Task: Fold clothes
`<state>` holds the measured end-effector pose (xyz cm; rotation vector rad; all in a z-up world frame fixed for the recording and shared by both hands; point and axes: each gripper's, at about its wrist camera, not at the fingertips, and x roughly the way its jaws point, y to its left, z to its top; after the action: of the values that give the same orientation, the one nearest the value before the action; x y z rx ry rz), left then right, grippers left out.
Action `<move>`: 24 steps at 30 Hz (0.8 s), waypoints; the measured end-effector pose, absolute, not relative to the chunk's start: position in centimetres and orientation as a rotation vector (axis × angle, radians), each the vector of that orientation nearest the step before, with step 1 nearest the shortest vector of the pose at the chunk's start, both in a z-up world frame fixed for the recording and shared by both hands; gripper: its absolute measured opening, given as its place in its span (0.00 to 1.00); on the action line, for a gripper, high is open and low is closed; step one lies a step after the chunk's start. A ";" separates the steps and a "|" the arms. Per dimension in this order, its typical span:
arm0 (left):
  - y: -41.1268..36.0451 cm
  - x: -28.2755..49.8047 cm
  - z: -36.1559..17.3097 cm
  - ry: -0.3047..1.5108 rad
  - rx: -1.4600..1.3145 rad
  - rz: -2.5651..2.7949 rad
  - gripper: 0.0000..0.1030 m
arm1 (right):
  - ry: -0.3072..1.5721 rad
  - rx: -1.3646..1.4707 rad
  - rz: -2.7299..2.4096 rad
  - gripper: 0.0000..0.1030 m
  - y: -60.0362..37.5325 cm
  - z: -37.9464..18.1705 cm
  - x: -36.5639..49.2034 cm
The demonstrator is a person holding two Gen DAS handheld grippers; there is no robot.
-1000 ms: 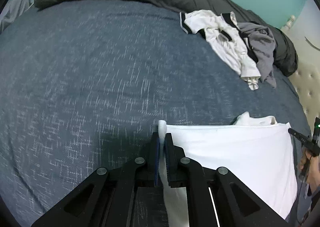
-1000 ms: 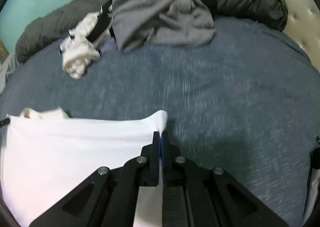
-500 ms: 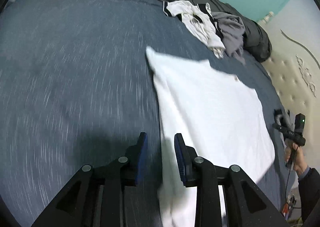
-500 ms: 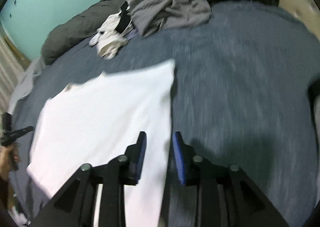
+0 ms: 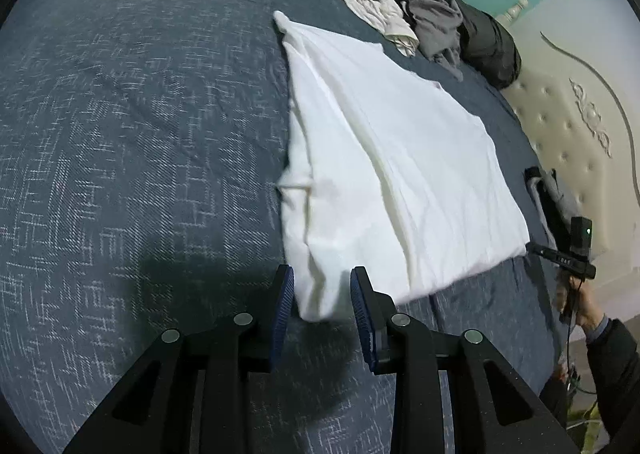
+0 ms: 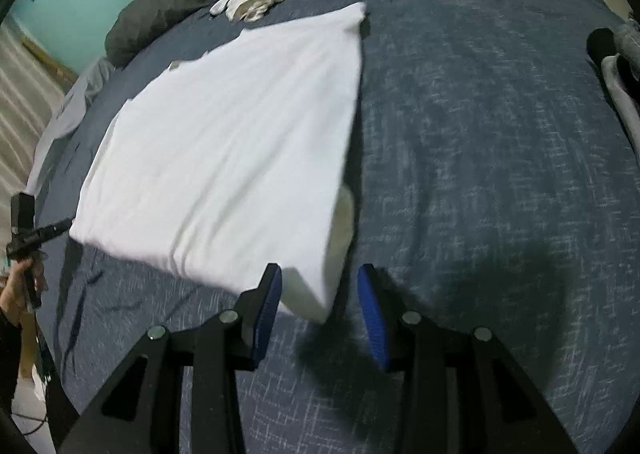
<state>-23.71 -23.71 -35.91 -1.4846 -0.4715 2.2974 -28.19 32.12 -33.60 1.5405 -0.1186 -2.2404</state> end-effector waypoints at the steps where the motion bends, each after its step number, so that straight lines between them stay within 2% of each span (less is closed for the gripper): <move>1: -23.5 -23.7 -35.9 -0.459 -1.489 2.299 0.31 | -0.108 1.539 -2.238 0.38 31.8 -33.7 -28.0; 4: -22.9 -24.0 -36.3 -0.445 -1.501 2.289 0.30 | -0.079 1.543 -2.234 0.38 31.0 -34.0 -27.7; 5: -22.7 -24.0 -36.4 -0.439 -1.503 2.286 0.30 | -0.075 1.546 -2.231 0.31 30.8 -34.1 -27.6; 6: -22.5 -24.0 -36.4 -0.425 -1.501 2.290 0.24 | -0.071 1.548 -2.232 0.22 30.6 -34.2 -27.6; 7: -22.4 -23.9 -36.5 -0.410 -1.501 2.293 0.11 | -0.069 1.545 -2.241 0.19 30.5 -34.3 -27.6; 9: -22.3 -23.8 -36.7 -0.406 -1.504 2.302 0.06 | -0.069 1.536 -2.260 0.08 30.5 -34.3 -27.6; 10: -22.4 -23.8 -36.6 -0.405 -1.503 2.306 0.05 | -0.073 1.528 -2.263 0.06 30.5 -34.2 -27.6; 15: -23.4 -23.2 -35.3 -0.350 -1.471 2.394 0.03 | -0.047 1.480 -2.316 0.04 30.3 -32.9 -27.7; 18: -24.8 -22.9 -35.5 -0.409 -1.466 2.401 0.03 | -0.076 1.449 -2.365 0.03 31.3 -32.0 -27.8; 24: -25.0 -22.8 -36.3 -0.413 -1.486 2.414 0.02 | -0.136 1.493 -2.346 0.03 32.6 -33.6 -27.9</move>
<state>-22.83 -25.04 -36.30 -1.4857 -0.4128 2.4142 -27.86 32.56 -33.63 1.4933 -0.1365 -2.3463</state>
